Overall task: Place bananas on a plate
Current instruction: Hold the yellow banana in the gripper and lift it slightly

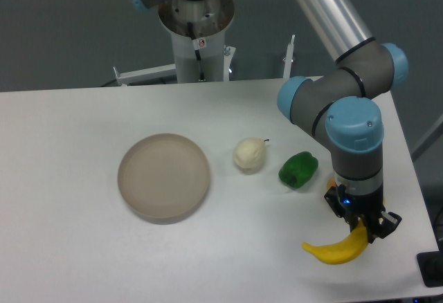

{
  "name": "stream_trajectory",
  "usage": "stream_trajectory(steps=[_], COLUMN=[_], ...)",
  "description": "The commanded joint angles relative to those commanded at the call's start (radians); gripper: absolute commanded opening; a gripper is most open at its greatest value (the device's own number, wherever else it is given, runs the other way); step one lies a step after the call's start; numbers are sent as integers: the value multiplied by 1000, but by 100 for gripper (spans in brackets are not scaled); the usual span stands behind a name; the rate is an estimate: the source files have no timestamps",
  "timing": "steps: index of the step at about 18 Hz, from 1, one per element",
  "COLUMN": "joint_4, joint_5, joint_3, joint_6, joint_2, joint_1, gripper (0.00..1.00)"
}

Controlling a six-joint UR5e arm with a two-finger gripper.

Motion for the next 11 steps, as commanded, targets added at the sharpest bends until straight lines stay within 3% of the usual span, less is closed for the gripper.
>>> stream_trajectory(steps=[11], joint_4=[-5], joint_5=[-51], joint_3=[-12], joint_6=[-14], joint_2=[18], joint_1=[2], gripper=[32])
